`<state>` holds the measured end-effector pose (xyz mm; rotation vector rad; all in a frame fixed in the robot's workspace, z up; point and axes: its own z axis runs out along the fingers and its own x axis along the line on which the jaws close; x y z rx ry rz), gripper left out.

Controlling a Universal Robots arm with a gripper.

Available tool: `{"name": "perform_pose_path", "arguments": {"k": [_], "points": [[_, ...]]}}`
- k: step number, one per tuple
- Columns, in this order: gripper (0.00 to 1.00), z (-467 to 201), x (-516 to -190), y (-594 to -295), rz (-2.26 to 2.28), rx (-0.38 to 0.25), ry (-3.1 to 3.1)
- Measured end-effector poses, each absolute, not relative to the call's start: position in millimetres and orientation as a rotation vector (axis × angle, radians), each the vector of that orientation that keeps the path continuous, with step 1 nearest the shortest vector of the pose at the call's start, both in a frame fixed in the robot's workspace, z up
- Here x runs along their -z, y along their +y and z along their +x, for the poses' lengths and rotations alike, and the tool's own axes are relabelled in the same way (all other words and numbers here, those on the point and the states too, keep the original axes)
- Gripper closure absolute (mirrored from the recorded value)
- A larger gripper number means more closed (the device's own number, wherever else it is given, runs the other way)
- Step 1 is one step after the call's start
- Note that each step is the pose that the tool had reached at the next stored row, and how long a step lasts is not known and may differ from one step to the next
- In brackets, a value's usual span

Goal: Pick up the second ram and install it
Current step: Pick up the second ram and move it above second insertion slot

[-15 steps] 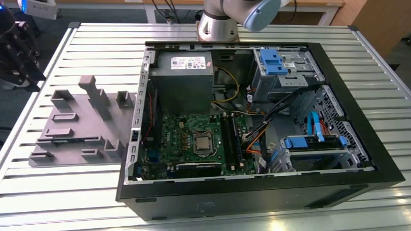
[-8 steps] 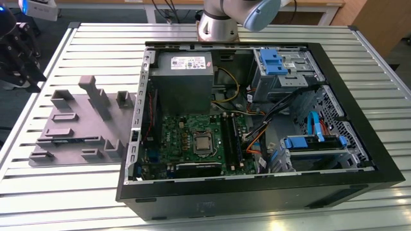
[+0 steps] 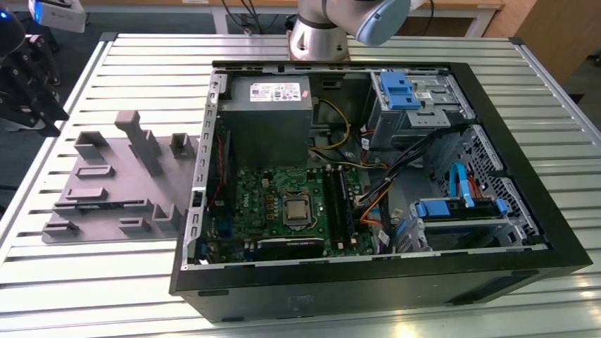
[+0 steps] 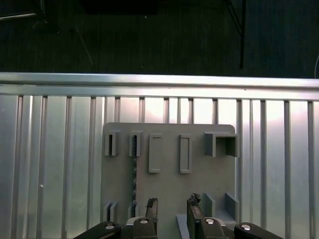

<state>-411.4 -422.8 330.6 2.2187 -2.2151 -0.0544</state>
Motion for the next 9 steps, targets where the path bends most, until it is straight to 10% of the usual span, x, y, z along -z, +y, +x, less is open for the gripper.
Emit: {"name": "perform_pose_path", "arguments": {"k": [9], "points": [[0.63,-411.3,-328.4,-422.9,2.219,0.055,-2.216]]}}
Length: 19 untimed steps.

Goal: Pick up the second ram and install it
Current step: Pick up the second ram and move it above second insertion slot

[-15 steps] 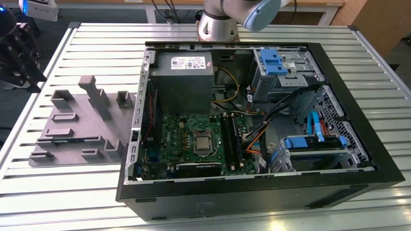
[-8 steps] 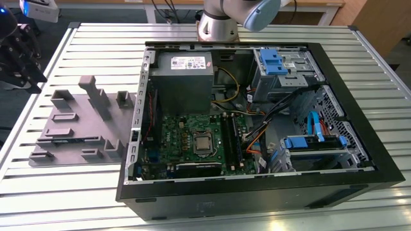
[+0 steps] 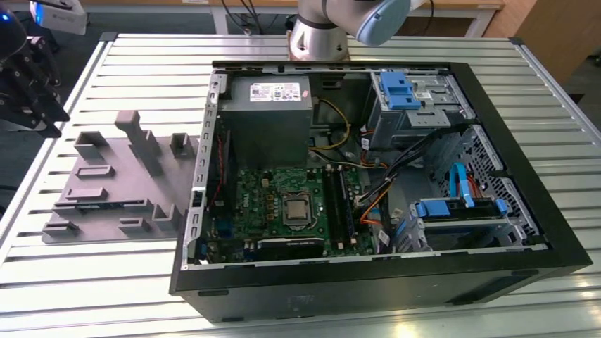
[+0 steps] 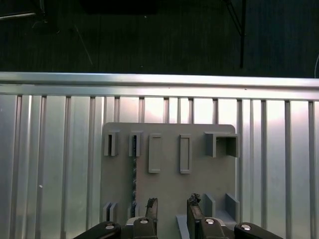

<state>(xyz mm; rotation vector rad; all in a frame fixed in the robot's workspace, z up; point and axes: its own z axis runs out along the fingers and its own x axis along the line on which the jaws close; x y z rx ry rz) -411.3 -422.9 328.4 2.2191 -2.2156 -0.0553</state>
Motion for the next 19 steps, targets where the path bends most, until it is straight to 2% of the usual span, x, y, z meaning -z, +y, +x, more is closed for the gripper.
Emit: {"name": "perform_pose_path", "arguments": {"k": [19], "points": [[0.63,-411.4,-322.9,-422.9,2.22,0.056,-2.216]]}}
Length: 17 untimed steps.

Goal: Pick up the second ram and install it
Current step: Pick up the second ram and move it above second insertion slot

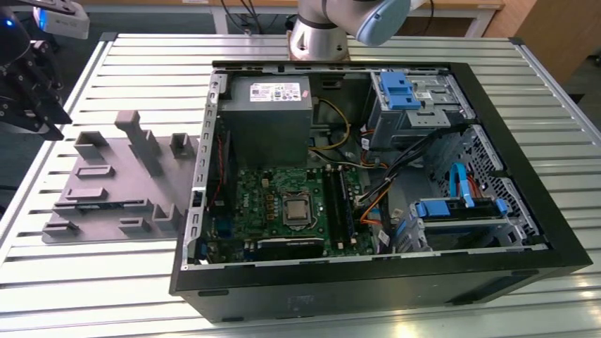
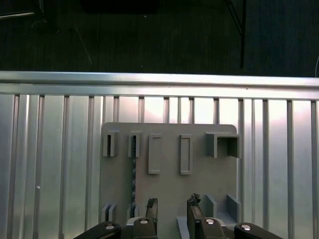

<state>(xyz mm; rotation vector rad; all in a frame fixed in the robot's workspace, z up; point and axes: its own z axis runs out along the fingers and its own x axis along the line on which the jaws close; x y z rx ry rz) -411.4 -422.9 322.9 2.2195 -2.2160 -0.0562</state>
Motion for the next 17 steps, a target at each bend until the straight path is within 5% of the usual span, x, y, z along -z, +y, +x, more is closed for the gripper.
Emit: {"name": "perform_pose_path", "arguments": {"k": [17], "points": [[0.63,-412.1,-311.9,-428.4,2.211,0.056,-2.225]]}}
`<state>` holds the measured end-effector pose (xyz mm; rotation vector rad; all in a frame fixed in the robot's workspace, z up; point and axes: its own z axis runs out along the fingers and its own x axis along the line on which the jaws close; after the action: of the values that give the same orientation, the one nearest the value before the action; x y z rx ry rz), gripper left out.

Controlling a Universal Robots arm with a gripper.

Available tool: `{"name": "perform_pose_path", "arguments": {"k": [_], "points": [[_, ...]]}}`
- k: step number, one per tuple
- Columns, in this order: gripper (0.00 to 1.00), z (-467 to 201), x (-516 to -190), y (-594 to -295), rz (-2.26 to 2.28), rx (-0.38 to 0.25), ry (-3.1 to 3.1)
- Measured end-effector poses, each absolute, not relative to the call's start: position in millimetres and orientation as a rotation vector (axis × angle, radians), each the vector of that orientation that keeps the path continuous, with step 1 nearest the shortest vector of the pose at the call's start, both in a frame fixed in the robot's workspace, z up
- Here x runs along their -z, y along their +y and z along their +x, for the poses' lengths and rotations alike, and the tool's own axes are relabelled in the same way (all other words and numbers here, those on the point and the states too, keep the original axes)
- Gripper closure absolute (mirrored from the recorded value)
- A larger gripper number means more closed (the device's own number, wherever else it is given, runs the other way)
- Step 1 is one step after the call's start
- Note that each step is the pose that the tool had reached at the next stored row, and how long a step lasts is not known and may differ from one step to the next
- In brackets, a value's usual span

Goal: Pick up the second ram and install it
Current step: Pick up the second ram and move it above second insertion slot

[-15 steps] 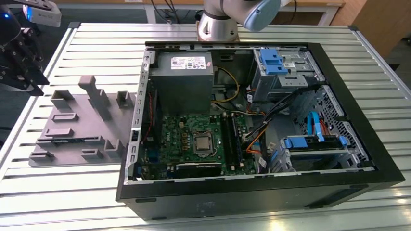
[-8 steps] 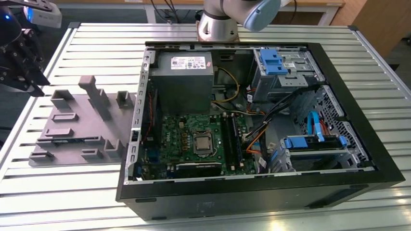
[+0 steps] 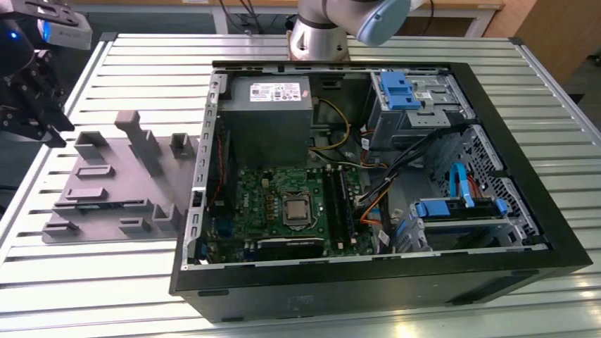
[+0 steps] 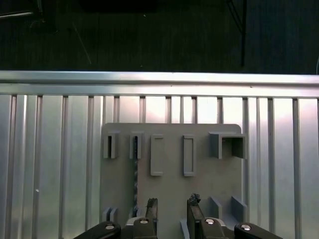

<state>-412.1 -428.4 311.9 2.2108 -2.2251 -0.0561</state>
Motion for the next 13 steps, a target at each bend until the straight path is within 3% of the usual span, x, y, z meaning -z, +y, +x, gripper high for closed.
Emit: {"name": "perform_pose_path", "arguments": {"k": [13], "points": [[0.63,-412.6,-292.7,-440.1,2.206,0.053,-2.231]]}}
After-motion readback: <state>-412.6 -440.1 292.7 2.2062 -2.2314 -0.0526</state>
